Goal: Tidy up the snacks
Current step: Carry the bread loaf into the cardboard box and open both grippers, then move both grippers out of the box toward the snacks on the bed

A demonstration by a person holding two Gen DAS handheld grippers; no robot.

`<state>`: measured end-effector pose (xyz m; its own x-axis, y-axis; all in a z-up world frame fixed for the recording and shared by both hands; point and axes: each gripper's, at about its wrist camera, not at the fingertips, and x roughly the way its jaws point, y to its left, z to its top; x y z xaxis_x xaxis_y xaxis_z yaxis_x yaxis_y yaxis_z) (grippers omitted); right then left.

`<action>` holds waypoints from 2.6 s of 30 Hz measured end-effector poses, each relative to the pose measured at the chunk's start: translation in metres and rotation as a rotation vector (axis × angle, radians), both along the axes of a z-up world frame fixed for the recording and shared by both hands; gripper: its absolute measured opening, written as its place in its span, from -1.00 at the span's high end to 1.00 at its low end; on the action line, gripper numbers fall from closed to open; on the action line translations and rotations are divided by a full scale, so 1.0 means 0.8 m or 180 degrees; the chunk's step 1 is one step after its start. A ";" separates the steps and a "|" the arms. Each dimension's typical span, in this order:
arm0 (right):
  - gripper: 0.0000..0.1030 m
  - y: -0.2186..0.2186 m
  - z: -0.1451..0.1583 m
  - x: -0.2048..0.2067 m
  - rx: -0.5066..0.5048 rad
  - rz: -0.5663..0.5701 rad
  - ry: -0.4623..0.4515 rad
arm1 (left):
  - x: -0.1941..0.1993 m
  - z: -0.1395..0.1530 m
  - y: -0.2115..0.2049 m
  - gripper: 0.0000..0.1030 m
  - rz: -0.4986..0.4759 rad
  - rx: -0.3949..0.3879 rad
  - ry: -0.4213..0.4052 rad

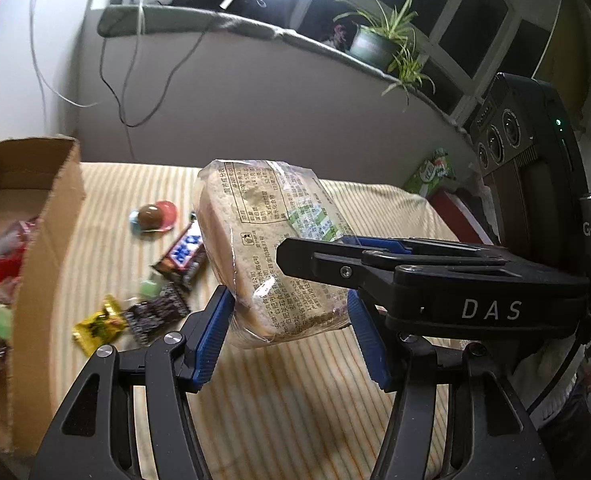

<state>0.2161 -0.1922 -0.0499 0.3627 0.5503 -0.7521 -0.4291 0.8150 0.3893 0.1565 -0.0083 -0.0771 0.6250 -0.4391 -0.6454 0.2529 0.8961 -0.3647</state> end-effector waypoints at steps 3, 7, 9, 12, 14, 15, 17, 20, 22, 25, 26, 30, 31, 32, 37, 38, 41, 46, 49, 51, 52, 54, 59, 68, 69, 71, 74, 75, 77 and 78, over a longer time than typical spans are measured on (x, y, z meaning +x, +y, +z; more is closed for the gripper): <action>-0.09 0.015 0.009 -0.005 0.0009 0.0055 -0.0039 | -0.009 0.009 0.013 -0.14 0.0075 0.0020 -0.0040; -0.09 0.037 0.019 -0.011 0.0019 0.0144 -0.0089 | -0.021 0.017 0.035 -0.14 0.0173 0.0013 -0.0092; -0.09 0.049 0.024 -0.013 0.0013 0.0187 -0.0111 | -0.029 0.021 0.046 -0.14 0.0221 0.0012 -0.0119; -0.09 0.068 0.032 -0.016 0.0006 0.0254 -0.0136 | -0.037 0.026 0.060 -0.14 0.0294 0.0024 -0.0152; -0.10 0.083 0.037 -0.017 0.0005 0.0301 -0.0152 | -0.042 0.029 0.073 -0.14 0.0358 0.0013 -0.0173; -0.10 0.091 0.040 -0.018 0.0000 0.0330 -0.0165 | -0.045 0.030 0.077 -0.14 0.0383 0.0014 -0.0183; -0.10 0.107 0.045 -0.020 -0.0007 0.0383 -0.0189 | -0.050 0.032 0.090 -0.14 0.0451 0.0011 -0.0204; -0.09 0.131 0.048 -0.023 0.0010 0.0458 -0.0198 | -0.057 0.034 0.109 -0.14 0.0545 0.0022 -0.0232; -0.09 0.149 0.048 -0.024 0.0014 0.0506 -0.0192 | -0.060 0.035 0.122 -0.14 0.0606 0.0025 -0.0238; -0.09 0.170 0.048 -0.026 -0.0004 0.0582 -0.0196 | -0.064 0.034 0.143 -0.14 0.0703 0.0017 -0.0236; -0.10 0.181 0.048 -0.027 -0.0014 0.0618 -0.0200 | -0.066 0.034 0.150 -0.14 0.0741 0.0007 -0.0235; -0.10 0.211 0.047 -0.030 -0.0015 0.0719 -0.0186 | -0.077 0.033 0.177 -0.14 0.0857 0.0004 -0.0240; -0.10 0.220 0.047 -0.031 -0.0018 0.0751 -0.0178 | -0.078 0.032 0.183 -0.14 0.0885 0.0006 -0.0239; -0.10 0.226 0.046 -0.032 -0.0023 0.0775 -0.0176 | -0.080 0.032 0.189 -0.14 0.0916 0.0003 -0.0236; -0.10 0.254 0.043 -0.037 -0.0053 0.0883 -0.0158 | -0.087 0.029 0.212 -0.14 0.1038 0.0006 -0.0221; -0.09 0.260 0.041 -0.038 -0.0056 0.0910 -0.0146 | -0.088 0.028 0.216 -0.14 0.1063 0.0006 -0.0216; -0.09 0.273 0.036 -0.038 -0.0072 0.0957 -0.0111 | -0.090 0.024 0.227 -0.14 0.1126 -0.0001 -0.0192; -0.09 0.290 0.026 -0.036 -0.0070 0.0996 -0.0029 | -0.090 0.018 0.241 -0.14 0.1215 0.0023 -0.0138; -0.09 0.299 0.021 -0.034 -0.0084 0.1015 0.0002 | -0.087 0.014 0.248 -0.14 0.1248 0.0049 -0.0104; -0.09 0.304 0.017 -0.031 -0.0099 0.1026 0.0027 | -0.085 0.012 0.250 -0.14 0.1264 0.0057 -0.0081; -0.09 0.306 0.015 -0.030 -0.0101 0.1032 0.0042 | -0.084 0.012 0.251 -0.14 0.1273 0.0063 -0.0073; -0.09 0.311 0.012 -0.030 -0.0108 0.1038 0.0058 | -0.084 0.010 0.254 -0.14 0.1287 0.0067 -0.0053; -0.09 0.316 0.007 -0.027 -0.0108 0.1048 0.0100 | -0.080 0.008 0.256 -0.14 0.1316 0.0087 -0.0035; -0.09 0.319 0.004 -0.026 -0.0194 0.1029 0.0046 | -0.078 0.007 0.254 -0.08 0.1349 0.0191 -0.0030; -0.09 0.319 0.005 -0.026 -0.0193 0.1029 0.0045 | -0.079 0.007 0.254 -0.08 0.1356 0.0191 -0.0030; -0.09 0.318 0.006 -0.026 -0.0193 0.1010 0.0022 | -0.080 0.008 0.255 -0.08 0.1382 0.0212 -0.0037; -0.10 0.314 0.009 -0.026 -0.0205 0.0988 -0.0017 | -0.082 0.009 0.256 -0.06 0.1409 0.0260 -0.0053; -0.09 0.313 0.010 -0.026 -0.0211 0.0984 -0.0028 | -0.082 0.009 0.256 -0.05 0.1409 0.0258 -0.0052; -0.10 0.310 0.013 -0.028 -0.0213 0.0978 -0.0044 | -0.084 0.010 0.257 -0.03 0.1414 0.0256 -0.0056; -0.10 0.309 0.013 -0.027 -0.0214 0.0973 -0.0053 | -0.084 0.011 0.256 -0.03 0.1414 0.0259 -0.0062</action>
